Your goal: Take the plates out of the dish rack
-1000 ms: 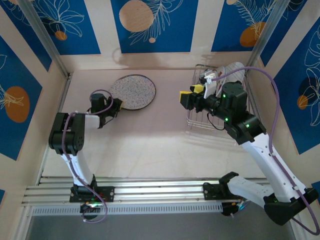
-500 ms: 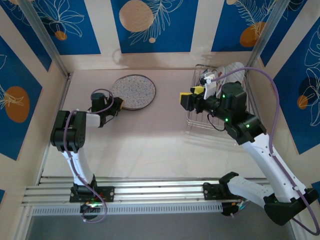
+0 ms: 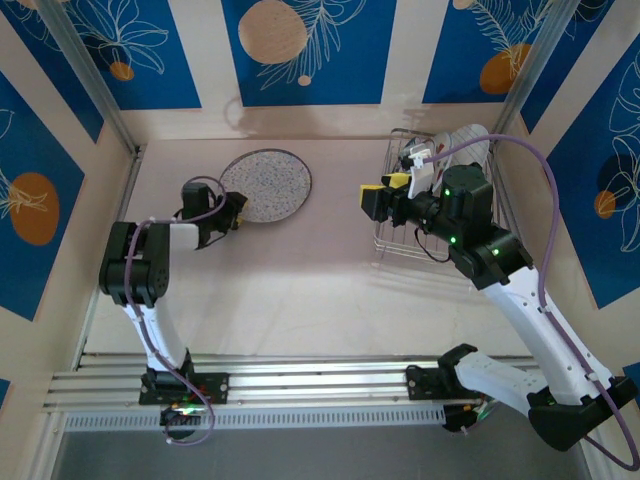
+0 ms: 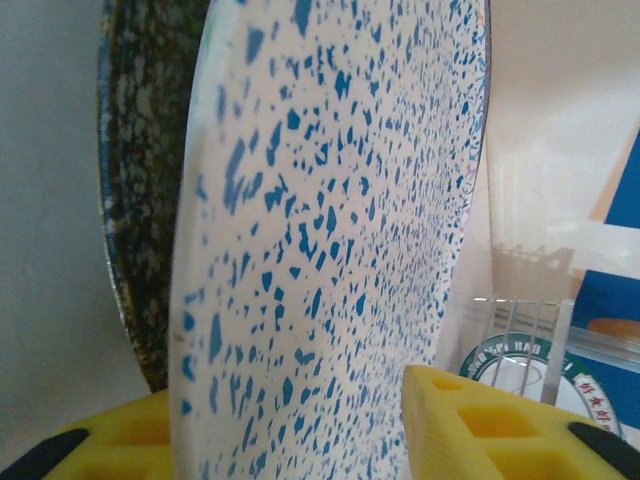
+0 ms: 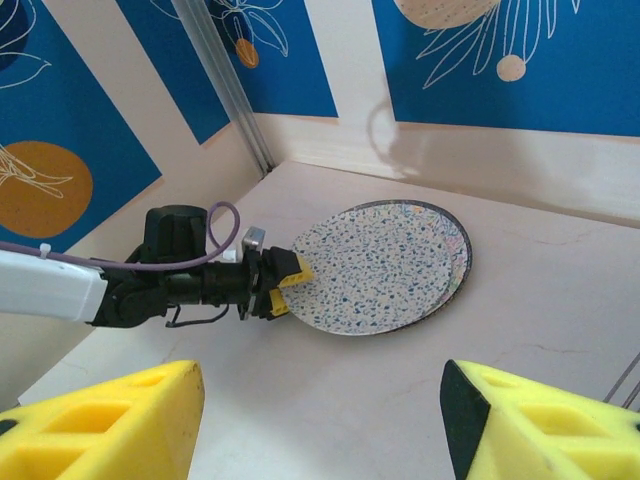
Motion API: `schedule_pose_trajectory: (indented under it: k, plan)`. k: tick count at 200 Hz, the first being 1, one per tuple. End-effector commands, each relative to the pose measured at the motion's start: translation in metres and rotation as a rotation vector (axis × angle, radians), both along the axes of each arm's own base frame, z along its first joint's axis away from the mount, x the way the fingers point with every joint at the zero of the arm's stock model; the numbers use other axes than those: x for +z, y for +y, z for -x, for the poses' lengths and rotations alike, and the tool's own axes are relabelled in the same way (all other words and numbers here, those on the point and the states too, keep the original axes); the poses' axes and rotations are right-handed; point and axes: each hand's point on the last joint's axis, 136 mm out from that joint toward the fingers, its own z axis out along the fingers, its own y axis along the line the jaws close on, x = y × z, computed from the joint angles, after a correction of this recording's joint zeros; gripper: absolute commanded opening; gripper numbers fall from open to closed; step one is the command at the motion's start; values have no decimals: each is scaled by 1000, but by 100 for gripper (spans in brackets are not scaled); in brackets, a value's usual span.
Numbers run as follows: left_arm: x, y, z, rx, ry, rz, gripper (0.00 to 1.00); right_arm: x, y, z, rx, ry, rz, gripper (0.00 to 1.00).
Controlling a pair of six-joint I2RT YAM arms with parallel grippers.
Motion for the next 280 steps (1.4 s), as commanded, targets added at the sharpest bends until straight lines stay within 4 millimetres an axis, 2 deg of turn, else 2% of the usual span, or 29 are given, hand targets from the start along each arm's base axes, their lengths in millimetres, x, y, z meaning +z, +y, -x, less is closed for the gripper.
schedule_pose_trajectory:
  k: [1,48,112,188,233,280]
  plan:
    - [17,11,-1,-4,19,-52,47,10,-6,4,-23,-16,-17,65]
    - [14,14,5,-12,105,-95,53,8,-8,3,-38,1,-22,65]
    - [7,15,10,-36,184,-131,55,4,-8,3,-44,13,-23,65]
    - [-2,20,18,-52,294,-188,61,2,-11,1,-63,20,-17,66]
    - [-1,22,17,-49,319,-207,62,4,-12,-1,-63,18,-18,66]
    - [0,17,4,-62,308,-192,63,1,-14,-1,-70,27,-15,66]
